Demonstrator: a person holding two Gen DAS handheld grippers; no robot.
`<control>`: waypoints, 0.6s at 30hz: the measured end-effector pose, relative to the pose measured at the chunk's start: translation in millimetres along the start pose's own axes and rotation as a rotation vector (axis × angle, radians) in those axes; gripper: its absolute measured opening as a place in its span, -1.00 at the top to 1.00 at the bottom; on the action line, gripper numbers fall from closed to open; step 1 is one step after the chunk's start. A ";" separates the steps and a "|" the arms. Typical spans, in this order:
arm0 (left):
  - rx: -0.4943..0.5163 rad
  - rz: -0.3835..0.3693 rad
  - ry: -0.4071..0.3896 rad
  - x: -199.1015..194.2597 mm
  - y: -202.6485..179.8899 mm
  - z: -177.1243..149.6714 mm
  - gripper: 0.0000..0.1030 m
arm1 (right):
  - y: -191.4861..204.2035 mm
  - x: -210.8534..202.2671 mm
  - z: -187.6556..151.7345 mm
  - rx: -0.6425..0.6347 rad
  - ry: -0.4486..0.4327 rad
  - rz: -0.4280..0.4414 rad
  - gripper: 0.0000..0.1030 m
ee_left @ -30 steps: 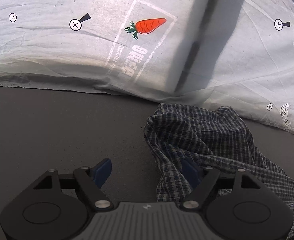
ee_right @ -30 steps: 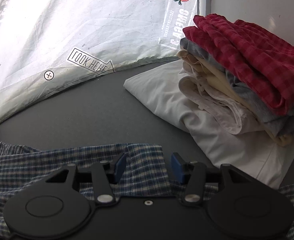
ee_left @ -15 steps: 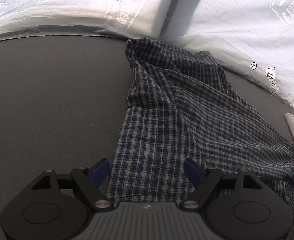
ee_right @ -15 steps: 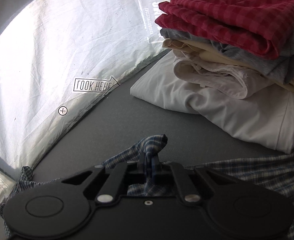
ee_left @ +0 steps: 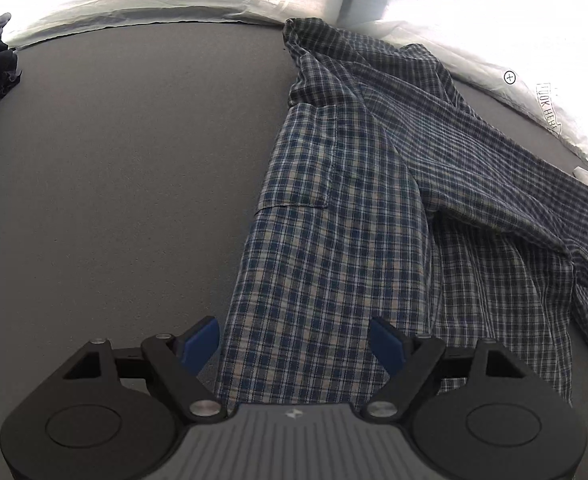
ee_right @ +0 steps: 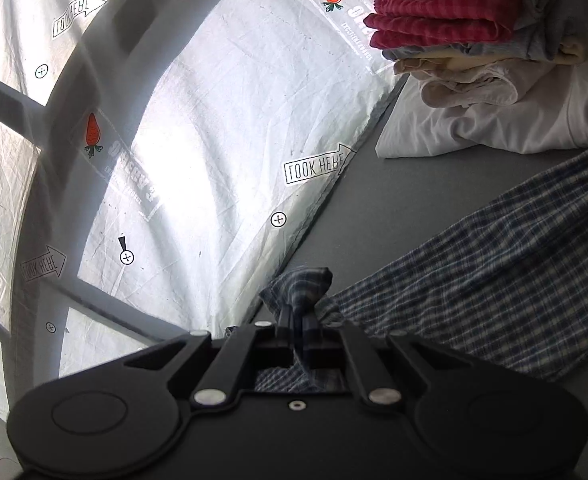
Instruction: Fold clothes
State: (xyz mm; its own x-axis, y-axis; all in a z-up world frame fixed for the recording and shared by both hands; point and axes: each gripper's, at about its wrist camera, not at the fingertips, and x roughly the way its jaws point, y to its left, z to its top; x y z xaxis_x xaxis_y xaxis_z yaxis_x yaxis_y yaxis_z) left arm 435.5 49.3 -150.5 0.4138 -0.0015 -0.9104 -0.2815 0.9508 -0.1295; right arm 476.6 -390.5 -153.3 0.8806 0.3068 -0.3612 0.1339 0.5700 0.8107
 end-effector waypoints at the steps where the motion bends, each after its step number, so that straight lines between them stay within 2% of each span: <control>1: 0.005 -0.001 0.008 -3.8 1.0 -7.7 -0.59 | 7.0 -4.7 -5.4 -0.024 0.016 0.017 0.92; 8: 0.069 -0.001 0.034 -27.9 2.6 -49.2 -0.59 | 50.0 -24.0 -48.7 -0.179 0.138 0.099 0.92; 18: 0.155 0.003 0.044 -52.8 6.6 -102.0 -0.59 | 72.4 -44.3 -116.3 -0.220 0.300 0.168 0.92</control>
State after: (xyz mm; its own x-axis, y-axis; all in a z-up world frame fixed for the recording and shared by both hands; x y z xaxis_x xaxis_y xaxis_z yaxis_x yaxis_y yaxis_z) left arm 323.5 24.0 -143.3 0.3737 -0.0092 -0.9275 -0.1442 0.9872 -0.0680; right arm 394.4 -274.2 -132.3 0.7059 0.5999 -0.3767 -0.1299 0.6324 0.7637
